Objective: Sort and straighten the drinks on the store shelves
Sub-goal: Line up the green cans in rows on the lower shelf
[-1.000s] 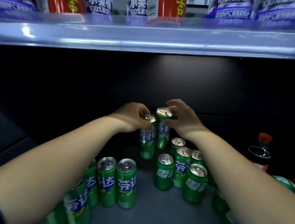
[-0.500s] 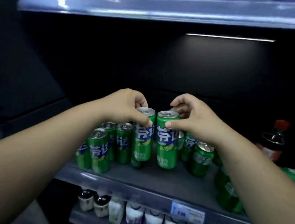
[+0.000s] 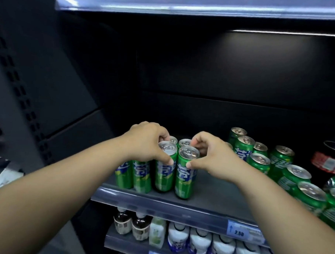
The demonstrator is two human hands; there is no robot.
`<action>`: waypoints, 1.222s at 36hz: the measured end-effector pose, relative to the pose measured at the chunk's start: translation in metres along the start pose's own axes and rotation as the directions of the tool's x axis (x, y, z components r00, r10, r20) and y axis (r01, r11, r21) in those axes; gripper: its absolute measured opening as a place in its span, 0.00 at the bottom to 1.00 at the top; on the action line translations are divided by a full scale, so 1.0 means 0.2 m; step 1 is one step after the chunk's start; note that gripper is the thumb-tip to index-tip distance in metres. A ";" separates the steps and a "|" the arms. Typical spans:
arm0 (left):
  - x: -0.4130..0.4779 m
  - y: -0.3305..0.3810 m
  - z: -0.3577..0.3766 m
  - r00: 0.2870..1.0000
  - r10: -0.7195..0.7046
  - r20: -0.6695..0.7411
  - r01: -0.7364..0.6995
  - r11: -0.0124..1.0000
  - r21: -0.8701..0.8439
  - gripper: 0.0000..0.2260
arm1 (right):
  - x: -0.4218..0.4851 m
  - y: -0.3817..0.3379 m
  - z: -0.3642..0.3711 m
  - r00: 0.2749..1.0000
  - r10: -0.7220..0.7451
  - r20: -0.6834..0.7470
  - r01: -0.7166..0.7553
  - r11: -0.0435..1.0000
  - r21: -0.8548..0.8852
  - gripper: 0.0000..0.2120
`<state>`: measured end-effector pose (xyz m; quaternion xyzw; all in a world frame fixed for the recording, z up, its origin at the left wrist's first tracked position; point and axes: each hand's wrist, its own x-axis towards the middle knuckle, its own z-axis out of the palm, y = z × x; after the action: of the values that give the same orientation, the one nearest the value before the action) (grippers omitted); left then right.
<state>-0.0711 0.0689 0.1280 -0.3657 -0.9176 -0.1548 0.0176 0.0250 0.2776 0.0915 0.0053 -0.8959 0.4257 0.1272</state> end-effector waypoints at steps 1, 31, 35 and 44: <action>0.00 -0.02 0.01 1.000 -0.014 -0.006 0.014 1.000 0.011 0.26 | 0.00 0.01 0.02 1.000 0.008 -0.007 -0.008 1.000 0.001 0.22; 0.03 -0.08 0.03 0.973 0.210 0.098 -0.228 0.939 0.258 0.27 | -0.09 0.07 0.14 0.989 -0.004 -0.145 -0.008 0.996 -0.085 0.22; 0.03 -0.10 0.03 0.974 0.206 0.094 -0.222 0.948 0.229 0.28 | -0.07 0.07 0.13 0.992 0.004 -0.122 -0.010 0.999 -0.044 0.22; 0.09 -0.10 -0.03 0.980 0.191 0.058 -0.195 0.978 0.074 0.25 | 0.00 0.07 0.00 0.989 0.088 -0.120 -0.074 0.990 0.121 0.25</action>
<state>-0.0979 0.0657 0.1317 -0.4559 -0.8833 -0.1066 0.0239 0.0233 0.2874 0.0809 -0.0504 -0.8593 0.4815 0.1652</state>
